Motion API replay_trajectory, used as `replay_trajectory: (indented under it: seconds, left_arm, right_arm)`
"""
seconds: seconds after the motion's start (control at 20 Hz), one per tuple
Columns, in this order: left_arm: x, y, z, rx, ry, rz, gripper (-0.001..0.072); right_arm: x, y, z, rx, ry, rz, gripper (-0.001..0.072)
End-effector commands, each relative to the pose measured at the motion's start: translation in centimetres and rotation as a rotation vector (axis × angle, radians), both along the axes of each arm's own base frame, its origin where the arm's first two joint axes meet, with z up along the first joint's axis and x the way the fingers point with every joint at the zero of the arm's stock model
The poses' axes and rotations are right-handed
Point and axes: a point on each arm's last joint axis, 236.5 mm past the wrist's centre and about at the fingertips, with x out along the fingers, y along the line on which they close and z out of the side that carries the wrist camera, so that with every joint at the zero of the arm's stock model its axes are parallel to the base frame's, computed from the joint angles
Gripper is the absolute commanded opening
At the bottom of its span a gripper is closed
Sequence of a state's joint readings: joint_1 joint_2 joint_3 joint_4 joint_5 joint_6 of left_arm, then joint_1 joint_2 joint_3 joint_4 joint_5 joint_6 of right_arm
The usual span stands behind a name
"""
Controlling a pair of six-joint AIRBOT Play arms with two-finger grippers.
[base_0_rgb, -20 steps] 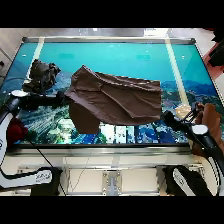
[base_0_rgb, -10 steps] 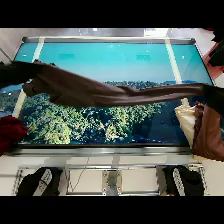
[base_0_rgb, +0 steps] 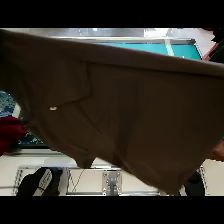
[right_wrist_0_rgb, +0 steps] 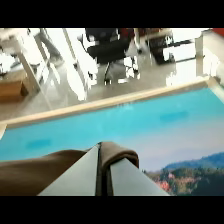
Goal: Fold the shirts.
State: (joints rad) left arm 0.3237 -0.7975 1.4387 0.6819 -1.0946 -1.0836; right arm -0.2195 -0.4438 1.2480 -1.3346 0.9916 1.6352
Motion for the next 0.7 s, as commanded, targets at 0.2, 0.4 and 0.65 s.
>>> replay_trajectory:
  seconds: [0.2, 0.4, 0.65]
  left_arm:
    - [12.3, -4.0, -31.9, 0.259, 0.716, -0.083, 0.0015]
    - [17.0, -4.1, -42.0, 0.182, 0.829, 0.057, 0.0015]
    - [21.2, -3.6, -39.7, 0.164, 0.703, 0.102, 0.0015]
  right_arm:
    - [17.2, -1.3, -26.2, 0.217, 0.5, 0.071, 0.0025]
    - [21.9, -0.6, -34.6, 0.319, 0.57, 0.04, 0.0025]
    - [25.5, -0.3, -34.1, 0.254, 0.44, 0.005, 0.0025]
